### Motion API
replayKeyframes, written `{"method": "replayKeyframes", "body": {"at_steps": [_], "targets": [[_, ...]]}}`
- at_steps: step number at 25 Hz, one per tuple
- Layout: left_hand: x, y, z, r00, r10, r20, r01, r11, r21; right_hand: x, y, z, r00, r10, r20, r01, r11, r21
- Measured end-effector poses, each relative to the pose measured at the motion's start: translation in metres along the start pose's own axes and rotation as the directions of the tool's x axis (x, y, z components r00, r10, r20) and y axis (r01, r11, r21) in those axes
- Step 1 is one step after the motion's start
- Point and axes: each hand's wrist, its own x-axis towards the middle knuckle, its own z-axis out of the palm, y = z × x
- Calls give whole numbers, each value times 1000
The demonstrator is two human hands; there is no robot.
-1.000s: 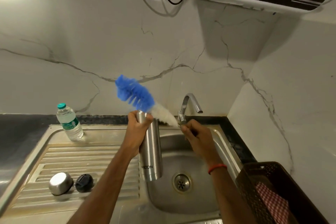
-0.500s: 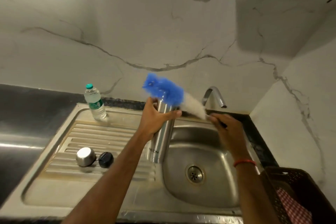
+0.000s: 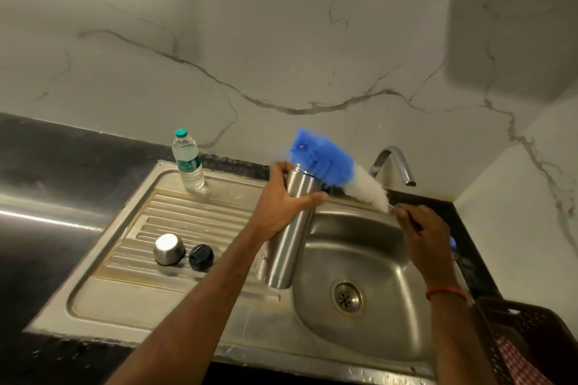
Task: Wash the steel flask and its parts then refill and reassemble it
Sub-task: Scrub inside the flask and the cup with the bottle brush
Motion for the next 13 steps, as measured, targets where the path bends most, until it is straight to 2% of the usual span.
{"method": "replayKeyframes", "body": {"at_steps": [1, 3, 6, 8, 10, 13], "targets": [[-1, 0, 1, 999, -36, 14, 36, 998, 50, 0, -2, 0, 1000, 8, -15, -8, 1000, 6], [-2, 4, 12, 998, -61, 2, 61, 995, 84, 16, -22, 12, 996, -87, 12, 87, 996, -22], [-2, 6, 16, 999, -37, -12, 37, 999, -30, 29, -38, 26, 979, -191, 64, 196, 977, -83], [-2, 8, 6, 997, -68, 28, 72, 980, -186, 16, -13, 11, 991, -122, 56, 126, 989, -79], [-3, 9, -3, 992, -98, 75, 115, 956, -271, -5, 11, -6, 999, -25, 35, 26, 999, -27], [-9, 15, 8, 992, -92, 90, 110, 970, -218, 0, 0, 4, 998, -23, 52, 23, 1000, -3]]}}
